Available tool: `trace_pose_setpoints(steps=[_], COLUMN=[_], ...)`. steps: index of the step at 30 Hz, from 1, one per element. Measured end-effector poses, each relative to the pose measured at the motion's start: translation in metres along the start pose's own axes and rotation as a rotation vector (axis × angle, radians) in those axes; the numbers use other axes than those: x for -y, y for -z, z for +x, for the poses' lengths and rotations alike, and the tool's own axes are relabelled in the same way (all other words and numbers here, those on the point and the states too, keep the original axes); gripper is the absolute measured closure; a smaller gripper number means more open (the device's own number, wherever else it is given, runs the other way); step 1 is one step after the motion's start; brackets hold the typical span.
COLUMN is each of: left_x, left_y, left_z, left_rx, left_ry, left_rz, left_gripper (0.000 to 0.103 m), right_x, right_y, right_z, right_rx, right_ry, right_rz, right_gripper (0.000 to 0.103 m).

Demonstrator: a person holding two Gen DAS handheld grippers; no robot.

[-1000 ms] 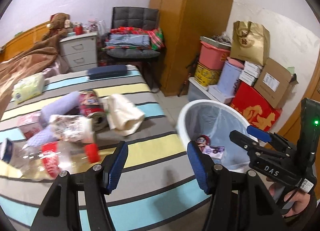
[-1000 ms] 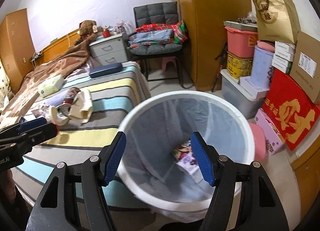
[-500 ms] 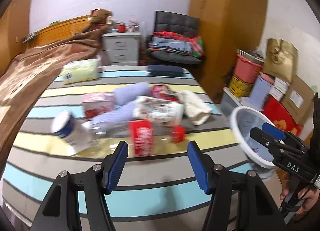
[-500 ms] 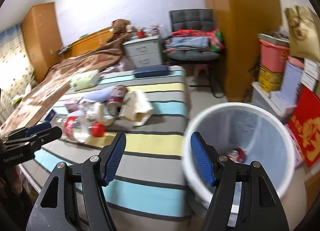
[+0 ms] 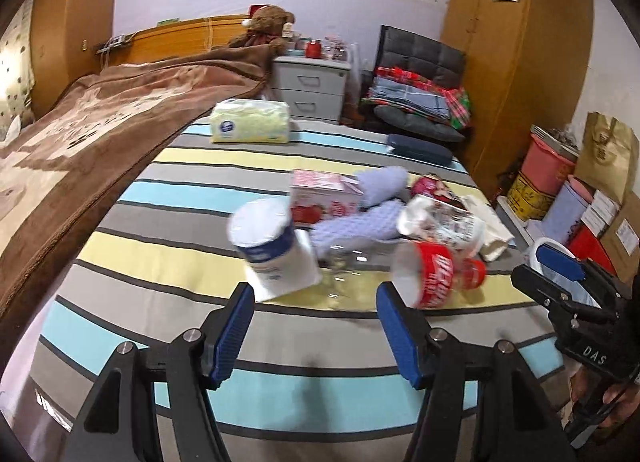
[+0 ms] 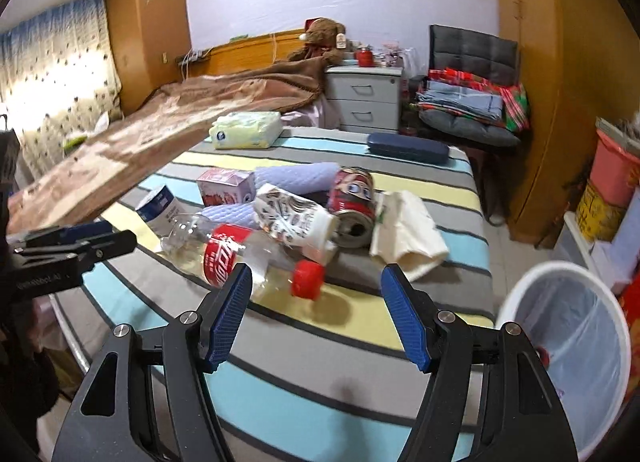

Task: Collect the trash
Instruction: 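Move both tools back over the table toward the remaining trash, then grasp the clear Coca-Cola bottle with the right tool while the left tool grasps the white tub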

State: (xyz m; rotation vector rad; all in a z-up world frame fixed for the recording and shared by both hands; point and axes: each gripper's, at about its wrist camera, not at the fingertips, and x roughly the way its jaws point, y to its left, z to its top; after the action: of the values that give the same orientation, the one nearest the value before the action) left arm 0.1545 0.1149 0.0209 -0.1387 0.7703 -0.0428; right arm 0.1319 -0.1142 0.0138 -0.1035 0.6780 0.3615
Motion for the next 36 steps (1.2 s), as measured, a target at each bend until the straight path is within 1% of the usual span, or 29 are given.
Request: trace_pose_setpoints(steps=[3,8,10,15,17,20,23,25,27,29,31,32,36], left_x=[-0.013,-0.024,-0.029,-0.040,-0.042,-0.044,-0.045,-0.045,-0.047,-0.048,-0.048,-0.049,-0.048], left_y=[-0.005,-0.013,-0.017,-0.021,-0.022,-0.023,-0.024,-0.025,-0.027,-0.027,-0.028,-0.028,-0.029], left_z=[0.005,0.017,0.024,0.043,0.049,0.055,0.060,0.063,0.065,0.065,0.067,0.067,0.069], left_rx=[-0.001,-0.006,-0.013,-0.045,-0.052,-0.059,-0.061,-0.065,-0.064,-0.064,-0.065,-0.066,-0.068], left_ry=[-0.016,-0.006,-0.008,0.039,0.040,0.042,0.036,0.038,0.035,0.038,0.041,0.043,0.045], left_rz=[-0.008,-0.014,-0.020,-0.043,-0.049,-0.059,-0.050,-0.048,-0.050,-0.047,-0.047,-0.045,-0.051], left_gripper=[0.037,0.037,0.037,0.037,0.037,0.037,0.037,0.037,0.037,0.037,0.037,0.037,0.037], right_x=[-0.014,-0.031,-0.035,-0.041,-0.043,-0.042,-0.043,-0.044,-0.044,-0.045,-0.046,-0.047,-0.052], right_y=[-0.005,-0.015,-0.018,-0.024,-0.027,-0.027,-0.026,-0.025,-0.023,-0.019,-0.014,-0.013,-0.015], right_z=[0.010,0.024,0.031,0.049,0.054,0.057,0.054,0.052,0.047,0.047,0.047,0.046,0.048], right_rx=[-0.006,-0.021,-0.040,-0.078,-0.099,-0.127,-0.143,-0.171,-0.213,-0.279,-0.325,-0.331,-0.310], right_ry=[-0.025,-0.093,-0.123,-0.155,-0.191,-0.228,-0.234,-0.240,-0.274,-0.308,-0.342,-0.333,-0.300], right_rz=[-0.064,-0.161,-0.192,-0.235,-0.256,-0.268,-0.287,-0.295,-0.290,-0.263,-0.240,-0.231,-0.203], right_gripper=[0.034,0.034,0.034,0.034,0.034,0.034,0.033,0.033,0.033,0.033,0.033,0.033,0.033])
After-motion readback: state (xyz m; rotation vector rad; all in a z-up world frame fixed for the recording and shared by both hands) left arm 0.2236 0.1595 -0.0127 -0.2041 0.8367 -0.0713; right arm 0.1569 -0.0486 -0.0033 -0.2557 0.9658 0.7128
